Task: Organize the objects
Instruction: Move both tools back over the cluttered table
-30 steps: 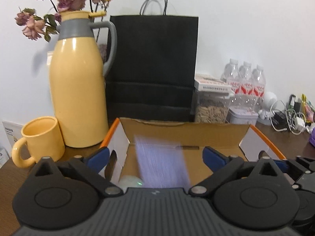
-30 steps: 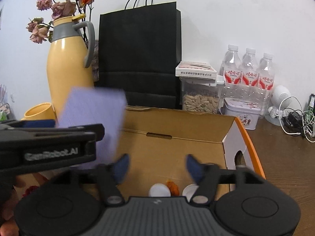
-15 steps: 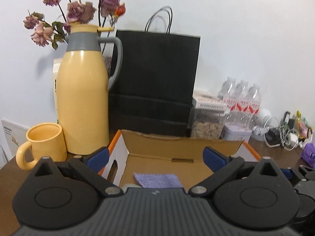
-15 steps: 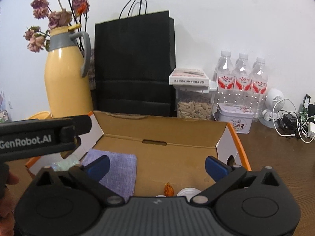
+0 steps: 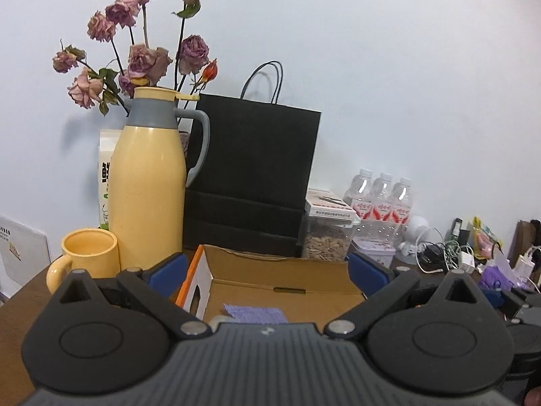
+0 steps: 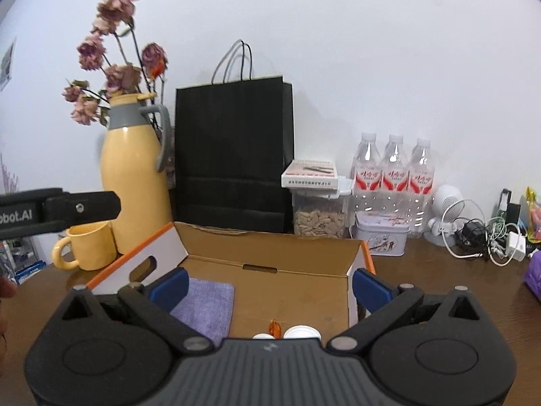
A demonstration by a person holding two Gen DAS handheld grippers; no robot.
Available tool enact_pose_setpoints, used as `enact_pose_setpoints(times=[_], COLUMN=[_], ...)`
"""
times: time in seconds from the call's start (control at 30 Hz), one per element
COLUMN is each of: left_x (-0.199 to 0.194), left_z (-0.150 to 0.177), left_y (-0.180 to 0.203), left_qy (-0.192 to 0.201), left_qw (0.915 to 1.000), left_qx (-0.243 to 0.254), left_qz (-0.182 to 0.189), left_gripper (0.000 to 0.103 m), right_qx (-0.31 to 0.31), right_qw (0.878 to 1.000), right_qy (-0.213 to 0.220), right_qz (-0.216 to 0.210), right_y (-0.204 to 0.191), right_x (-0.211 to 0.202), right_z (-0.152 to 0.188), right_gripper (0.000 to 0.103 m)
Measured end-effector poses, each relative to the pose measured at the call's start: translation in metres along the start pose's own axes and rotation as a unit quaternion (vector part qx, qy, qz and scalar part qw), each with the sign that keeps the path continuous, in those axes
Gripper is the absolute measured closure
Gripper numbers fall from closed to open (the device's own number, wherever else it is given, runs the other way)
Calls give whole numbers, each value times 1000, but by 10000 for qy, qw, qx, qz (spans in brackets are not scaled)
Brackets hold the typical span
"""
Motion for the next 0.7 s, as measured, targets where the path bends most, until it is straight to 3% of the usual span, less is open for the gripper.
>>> enact_pose_setpoints(times=[0.3, 0.7], left_x=[-45, -95], left_z=[20, 74], left_y=[-8, -32], left_qy=[-76, -625], left_qw=[9999, 9972], left_qx=[130, 335], left_qz=[-7, -223], left_gripper=[0, 0], right_qx=[-190, -324], right_qw=[9998, 9986], right_qy=[-3, -403], right_qz=[-36, -124], right_y=[-4, -14], right_x=[-50, -107], right_z=[17, 74], right_gripper=[0, 0])
Point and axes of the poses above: each gripper's, at about its wrist camera, not at the fingertips, and x roughly the way its jaws point, y to its right, z to its underside, the point moved 9 cm from there along x, roughly the way its jaws point
